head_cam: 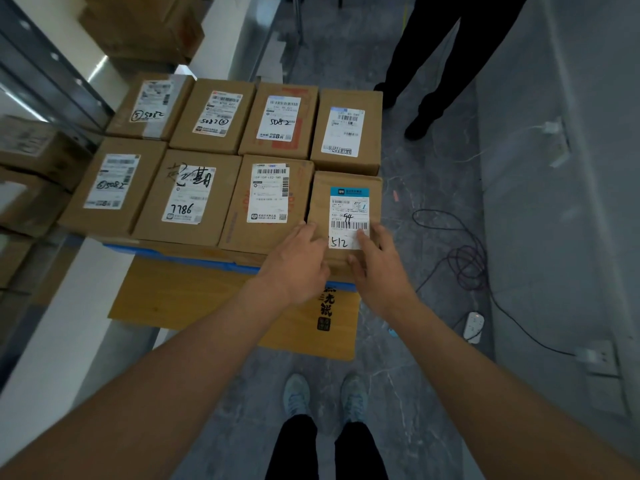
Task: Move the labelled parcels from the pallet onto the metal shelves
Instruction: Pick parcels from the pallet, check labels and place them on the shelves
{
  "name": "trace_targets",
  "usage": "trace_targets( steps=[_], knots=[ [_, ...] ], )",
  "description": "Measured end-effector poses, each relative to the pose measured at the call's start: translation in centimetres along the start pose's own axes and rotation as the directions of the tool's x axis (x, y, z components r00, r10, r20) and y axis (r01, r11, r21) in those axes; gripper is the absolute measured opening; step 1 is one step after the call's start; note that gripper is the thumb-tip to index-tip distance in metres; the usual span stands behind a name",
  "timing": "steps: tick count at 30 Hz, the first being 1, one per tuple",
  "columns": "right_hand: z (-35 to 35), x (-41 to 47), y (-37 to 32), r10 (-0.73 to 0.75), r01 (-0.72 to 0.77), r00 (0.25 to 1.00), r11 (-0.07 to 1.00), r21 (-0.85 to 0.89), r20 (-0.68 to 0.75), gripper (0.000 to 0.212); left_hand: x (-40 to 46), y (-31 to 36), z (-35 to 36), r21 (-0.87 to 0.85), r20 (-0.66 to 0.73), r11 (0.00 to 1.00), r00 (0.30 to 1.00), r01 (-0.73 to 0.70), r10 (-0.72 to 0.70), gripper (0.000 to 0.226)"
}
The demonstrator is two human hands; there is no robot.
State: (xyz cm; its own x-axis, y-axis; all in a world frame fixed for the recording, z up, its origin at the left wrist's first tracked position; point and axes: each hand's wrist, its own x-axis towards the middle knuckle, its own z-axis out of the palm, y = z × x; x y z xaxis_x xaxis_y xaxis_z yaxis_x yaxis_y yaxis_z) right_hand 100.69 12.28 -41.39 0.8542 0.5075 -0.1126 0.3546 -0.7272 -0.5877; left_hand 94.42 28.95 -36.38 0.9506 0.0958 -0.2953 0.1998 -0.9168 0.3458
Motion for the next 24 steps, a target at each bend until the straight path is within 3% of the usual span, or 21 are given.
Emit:
trace_targets(
  steps=[8, 15, 24],
  knots=[
    [-1.0, 0.0, -2.2, 0.124, -0.113, 0.991, 0.979, -0.167, 0.053, 0.055, -0.2, -0.6, -1.4, 0.007, 0.046, 0.999, 0.998, -0.031, 0.031, 0.033],
    [-2.8, 0.7, -6.4, 0.114, -0.109, 0.993, 0.972, -0.210, 0.011, 0.055, -0.9, -2.3, -3.8, 0.016, 0.019, 0.998, 0.998, -0.060, 0.060, 0.026],
    [-5.1, 1.1, -13.8, -0.086, 0.087, 0.996, 0.958, -0.275, 0.015, 0.033, -3.9, -3.8, -9.7, 0.054, -0.037, 0.998, 0.998, -0.041, 0.043, 0.047]
  ],
)
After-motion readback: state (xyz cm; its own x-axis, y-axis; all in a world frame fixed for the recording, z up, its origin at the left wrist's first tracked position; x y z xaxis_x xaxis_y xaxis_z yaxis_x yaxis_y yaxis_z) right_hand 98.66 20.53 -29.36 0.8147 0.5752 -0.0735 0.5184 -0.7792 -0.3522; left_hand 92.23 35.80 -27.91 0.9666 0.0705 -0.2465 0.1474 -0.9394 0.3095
